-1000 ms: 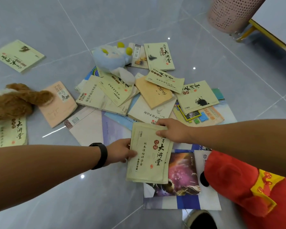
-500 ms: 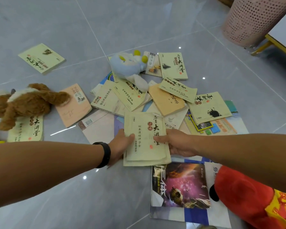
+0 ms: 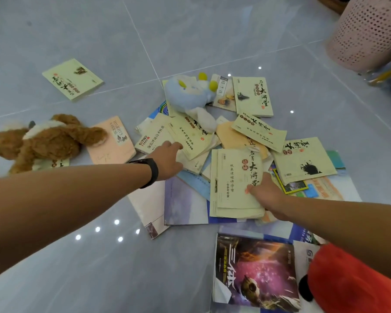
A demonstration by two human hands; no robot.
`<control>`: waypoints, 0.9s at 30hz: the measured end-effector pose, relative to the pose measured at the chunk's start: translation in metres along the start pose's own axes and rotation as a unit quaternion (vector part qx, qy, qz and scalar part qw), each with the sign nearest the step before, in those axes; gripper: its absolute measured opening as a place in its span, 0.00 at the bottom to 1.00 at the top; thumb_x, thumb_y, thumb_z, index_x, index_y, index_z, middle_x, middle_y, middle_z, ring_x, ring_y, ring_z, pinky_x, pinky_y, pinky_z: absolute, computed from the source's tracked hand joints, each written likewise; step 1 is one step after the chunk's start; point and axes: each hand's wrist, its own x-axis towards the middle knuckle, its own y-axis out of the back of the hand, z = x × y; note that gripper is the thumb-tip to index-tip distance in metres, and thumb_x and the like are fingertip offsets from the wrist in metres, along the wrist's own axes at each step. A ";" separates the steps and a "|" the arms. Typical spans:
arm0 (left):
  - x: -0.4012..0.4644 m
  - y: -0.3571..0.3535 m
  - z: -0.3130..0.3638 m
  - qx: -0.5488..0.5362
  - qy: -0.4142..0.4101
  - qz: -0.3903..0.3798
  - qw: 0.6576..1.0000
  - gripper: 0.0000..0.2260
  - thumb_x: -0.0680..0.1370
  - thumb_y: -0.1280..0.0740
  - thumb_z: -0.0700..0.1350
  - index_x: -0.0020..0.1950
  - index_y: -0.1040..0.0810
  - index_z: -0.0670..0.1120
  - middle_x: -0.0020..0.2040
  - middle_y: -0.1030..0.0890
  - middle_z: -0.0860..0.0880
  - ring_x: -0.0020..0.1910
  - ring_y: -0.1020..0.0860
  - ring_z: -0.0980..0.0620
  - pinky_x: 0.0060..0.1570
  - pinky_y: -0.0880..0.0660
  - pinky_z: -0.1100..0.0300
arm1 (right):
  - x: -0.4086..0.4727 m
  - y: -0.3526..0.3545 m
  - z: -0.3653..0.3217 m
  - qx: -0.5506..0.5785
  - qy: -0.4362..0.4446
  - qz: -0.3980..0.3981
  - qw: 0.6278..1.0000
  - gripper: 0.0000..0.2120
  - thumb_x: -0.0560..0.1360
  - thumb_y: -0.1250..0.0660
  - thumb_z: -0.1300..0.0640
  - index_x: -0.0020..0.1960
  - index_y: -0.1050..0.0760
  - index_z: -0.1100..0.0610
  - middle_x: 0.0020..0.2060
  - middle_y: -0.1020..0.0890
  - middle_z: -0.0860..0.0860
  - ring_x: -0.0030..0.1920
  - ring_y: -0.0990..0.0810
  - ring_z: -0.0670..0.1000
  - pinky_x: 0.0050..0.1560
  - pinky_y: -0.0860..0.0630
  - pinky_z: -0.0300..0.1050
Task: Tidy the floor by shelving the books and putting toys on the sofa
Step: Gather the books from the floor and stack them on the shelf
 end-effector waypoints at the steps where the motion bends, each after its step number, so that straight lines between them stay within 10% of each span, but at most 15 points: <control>1: 0.008 0.000 0.002 0.037 -0.011 -0.003 0.999 0.28 0.79 0.35 0.48 0.78 0.38 0.51 0.70 0.31 0.45 0.67 0.29 0.43 0.62 0.27 0.46 | 0.003 0.001 0.000 0.010 -0.008 -0.008 1.000 0.26 0.78 0.34 0.63 0.73 0.38 0.56 0.63 0.22 0.53 0.61 0.22 0.56 0.64 0.24 0.58; 8: 0.049 -0.026 0.019 0.054 0.013 -0.027 0.998 0.31 0.81 0.38 0.54 0.81 0.47 0.53 0.75 0.37 0.42 0.71 0.33 0.36 0.65 0.29 0.41 | -0.011 0.002 0.011 0.036 -0.007 -0.062 0.997 0.21 0.82 0.35 0.55 0.72 0.36 0.52 0.65 0.21 0.49 0.61 0.21 0.53 0.63 0.23 0.56; 13: 0.062 -0.025 0.030 0.234 -0.009 -0.016 0.972 0.23 0.84 0.44 0.56 0.76 0.41 0.48 0.65 0.26 0.41 0.61 0.25 0.39 0.54 0.28 0.49 | -0.021 0.013 0.022 0.025 -0.028 -0.100 0.994 0.20 0.83 0.36 0.57 0.72 0.36 0.53 0.62 0.21 0.49 0.55 0.19 0.47 0.45 0.21 0.41; 19: 0.044 -0.020 0.041 0.382 -0.135 -0.014 0.914 0.12 0.83 0.41 0.47 0.66 0.32 0.46 0.55 0.20 0.45 0.50 0.20 0.43 0.42 0.29 0.54 | -0.037 0.027 0.019 0.011 -0.052 -0.095 0.994 0.13 0.81 0.33 0.56 0.64 0.29 0.48 0.54 0.16 0.49 0.52 0.16 0.53 0.47 0.16 0.56; 27: -0.025 -0.020 0.047 0.013 -0.137 -0.040 0.990 0.06 0.78 0.35 0.47 0.46 0.31 0.49 0.38 0.24 0.48 0.40 0.24 0.43 0.38 0.29 0.53 | -0.044 0.024 0.004 -0.015 -0.082 -0.114 0.990 0.15 0.84 0.41 0.47 0.64 0.27 0.55 0.49 0.17 0.54 0.35 0.23 0.52 0.33 0.30 0.42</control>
